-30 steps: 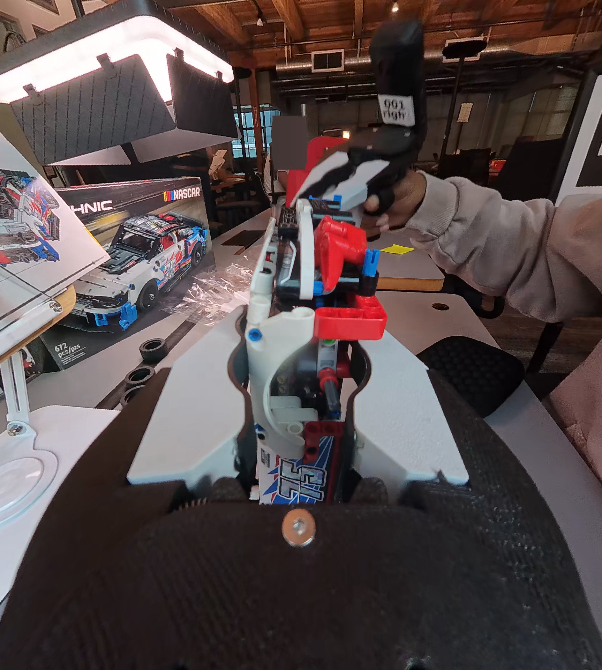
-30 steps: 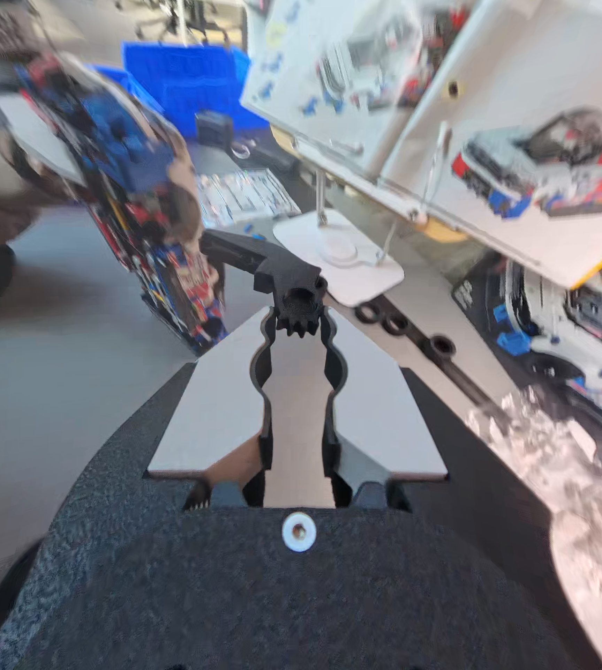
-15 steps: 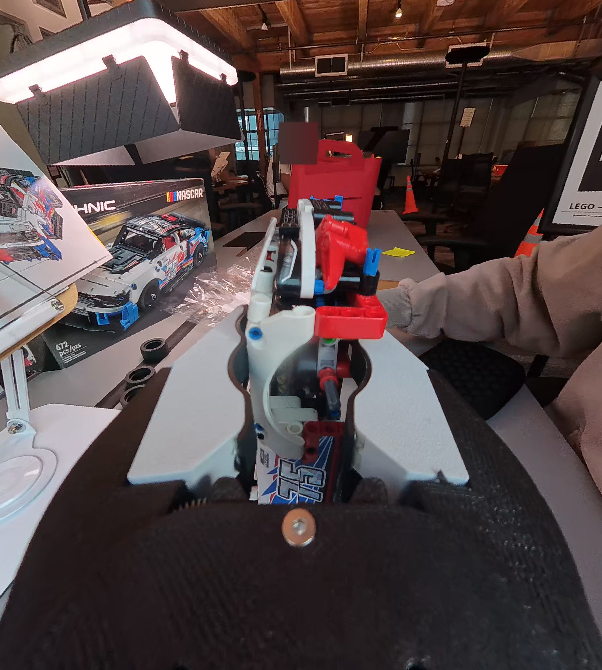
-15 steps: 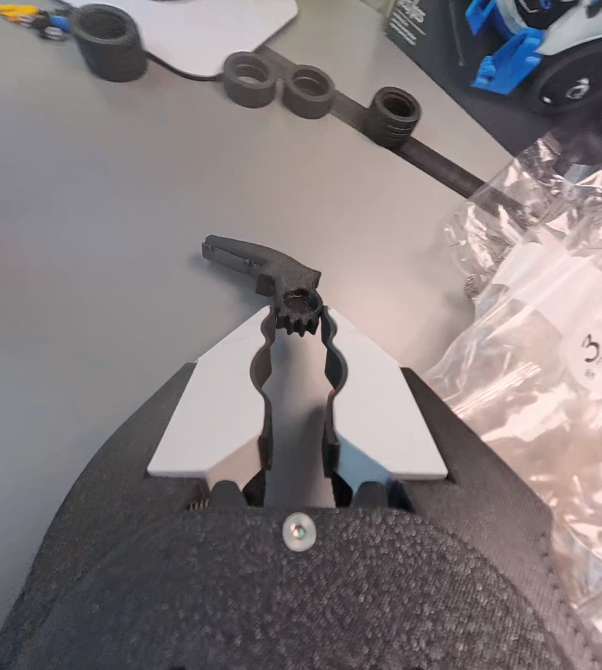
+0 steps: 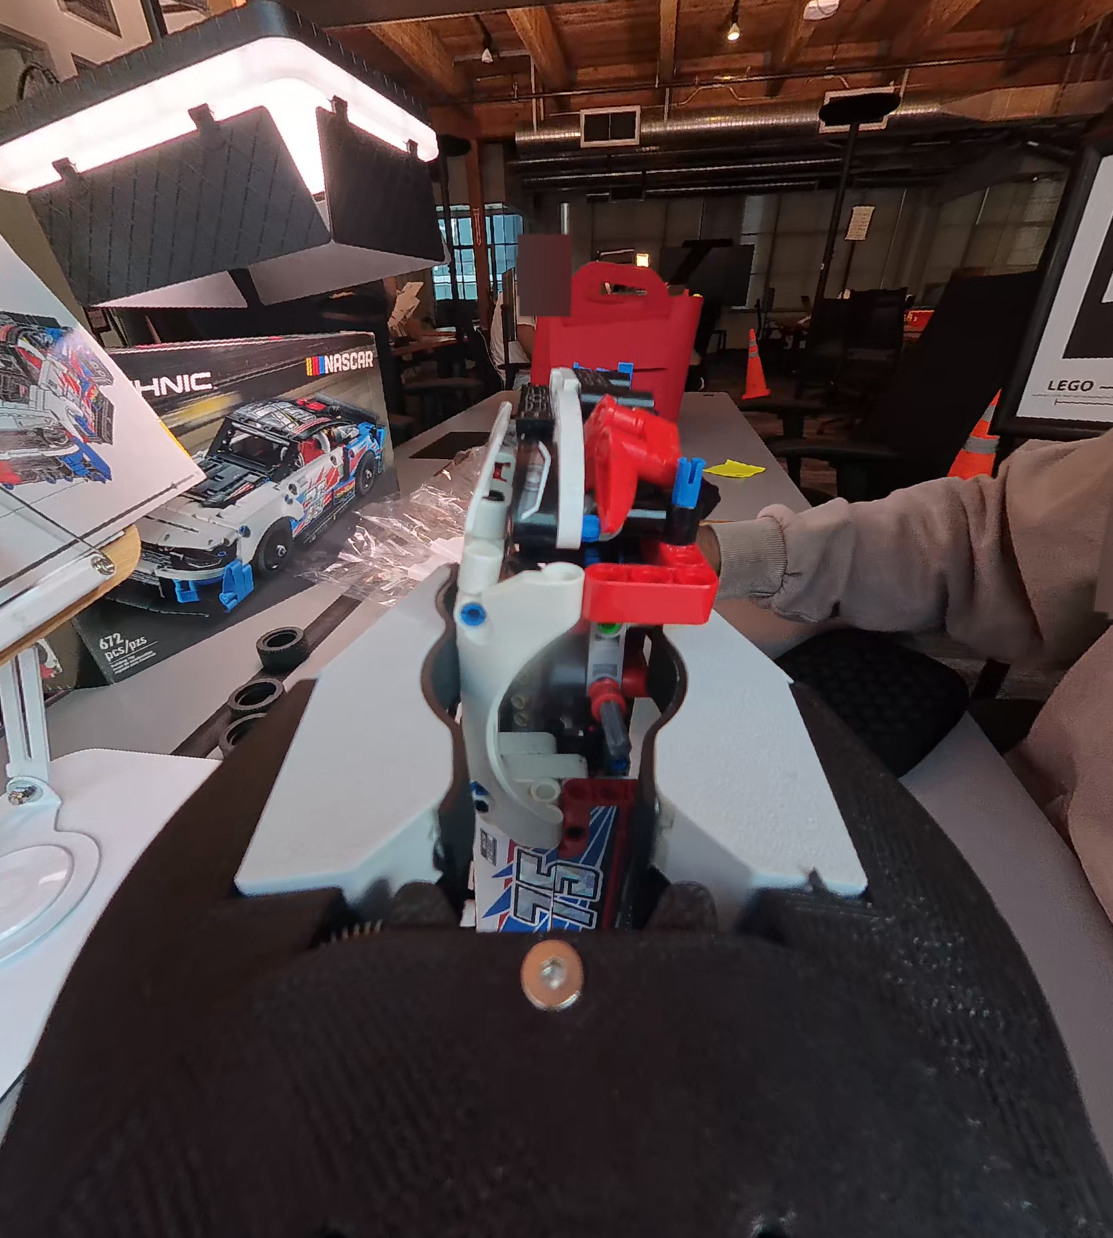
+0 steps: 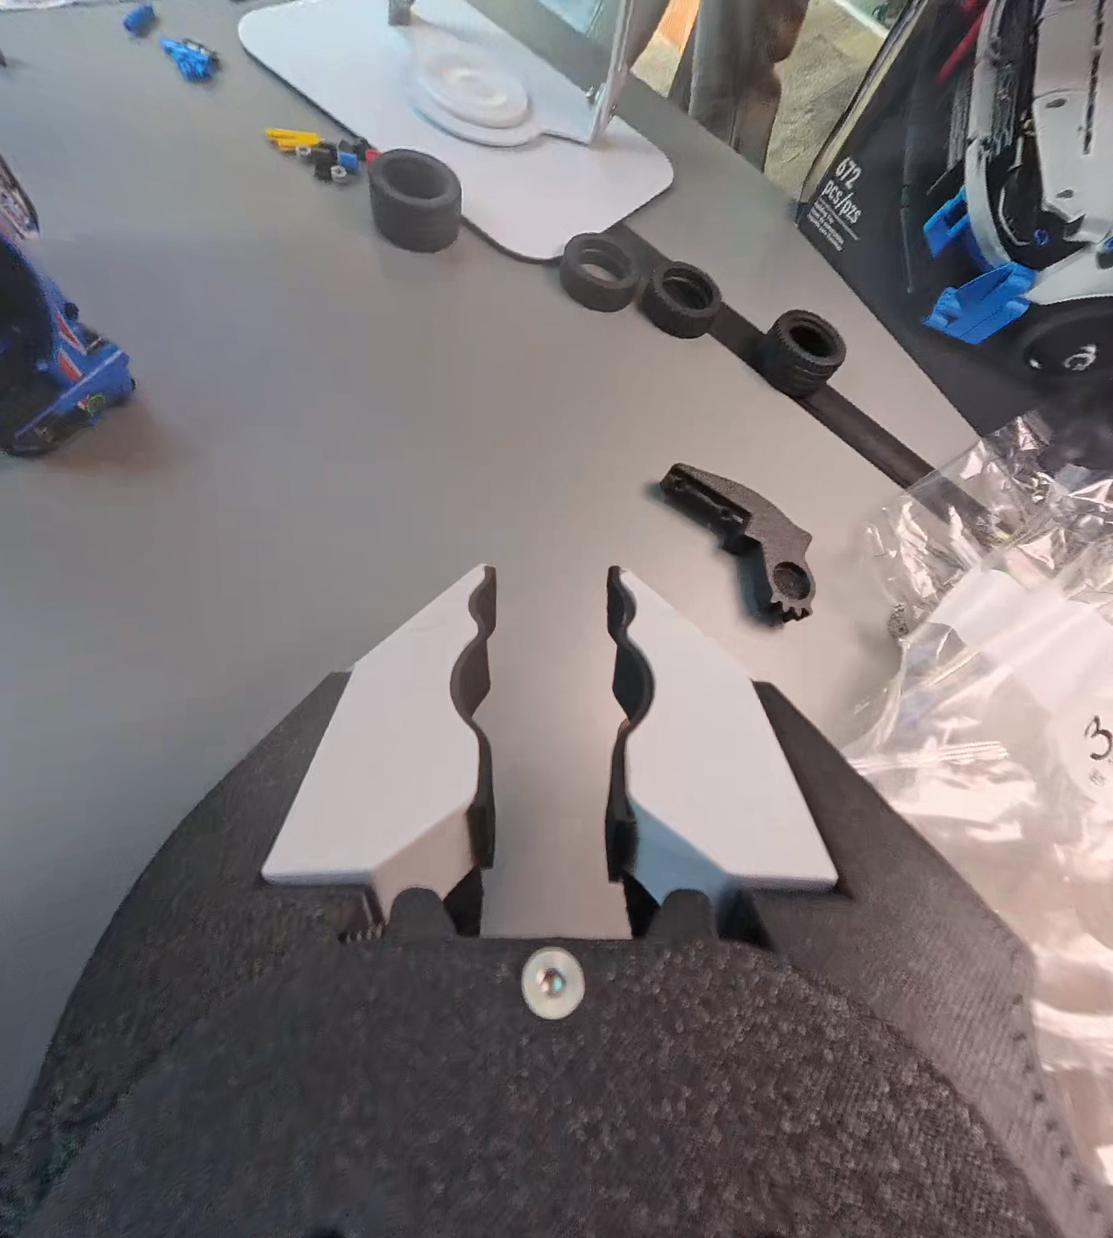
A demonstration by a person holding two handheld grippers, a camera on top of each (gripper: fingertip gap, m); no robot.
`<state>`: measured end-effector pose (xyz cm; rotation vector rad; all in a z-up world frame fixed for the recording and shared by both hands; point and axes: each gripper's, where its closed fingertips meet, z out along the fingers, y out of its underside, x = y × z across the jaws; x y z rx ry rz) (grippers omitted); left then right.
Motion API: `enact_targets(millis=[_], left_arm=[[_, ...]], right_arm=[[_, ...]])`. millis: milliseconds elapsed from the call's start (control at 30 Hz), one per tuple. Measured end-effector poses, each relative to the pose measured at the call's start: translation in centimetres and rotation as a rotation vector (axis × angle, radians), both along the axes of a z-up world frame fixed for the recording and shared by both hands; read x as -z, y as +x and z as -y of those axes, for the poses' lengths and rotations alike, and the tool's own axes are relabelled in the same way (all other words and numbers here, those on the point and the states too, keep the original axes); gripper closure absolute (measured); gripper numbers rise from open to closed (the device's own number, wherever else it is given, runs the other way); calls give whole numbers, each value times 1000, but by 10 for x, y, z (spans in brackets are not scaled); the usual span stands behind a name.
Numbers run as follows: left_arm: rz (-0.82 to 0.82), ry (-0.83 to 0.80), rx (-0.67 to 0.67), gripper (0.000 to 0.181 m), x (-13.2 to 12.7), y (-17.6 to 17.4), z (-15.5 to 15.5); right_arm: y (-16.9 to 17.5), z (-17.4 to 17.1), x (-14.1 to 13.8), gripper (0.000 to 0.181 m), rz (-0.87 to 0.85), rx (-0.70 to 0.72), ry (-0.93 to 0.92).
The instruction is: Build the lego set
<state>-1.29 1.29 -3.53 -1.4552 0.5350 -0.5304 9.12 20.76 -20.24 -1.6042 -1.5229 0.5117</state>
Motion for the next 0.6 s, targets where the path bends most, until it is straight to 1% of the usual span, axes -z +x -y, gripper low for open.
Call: enact_targets(millis=[33,100,133,200,267,300,333,367,400,433,500,567,600], left_arm=[[1,0,0,128,0,0,0],[5,1,0,128,0,0,-1],[6,1,-1,128,0,0,-1],[3,1,-2,128,0,0,0],[-4,0,-6,128,0,0,0],[-7,0,-7,128,0,1,1],[-10,-1,-8,128,0,1,1],[-11,-2,-10,128,0,0,1],[-11,-2,-11,128,0,0,1],[-10,-2,-10,128,0,0,1],[-11,-2,-8,128,0,0,1],[-8,-2,-5,128,0,0,1],[-6,-1,-5,128,0,0,1]], right_arm=[[3,-3,3,148,40,7,29],[3,-31,4,146,109,74,95],[0,-48,7,144,152,97,86],[-6,-85,23,133,262,148,29],[-12,-108,43,131,378,152,-44],[-17,-114,49,137,401,140,-72],[-23,-117,48,157,389,133,-82],[-25,-114,48,158,402,118,-99],[-27,-108,44,158,396,98,-112],[-27,-99,35,158,357,71,-107],[-11,-86,7,159,263,64,-76],[28,-89,-28,159,151,145,-53],[57,-99,-45,159,99,218,-39]])
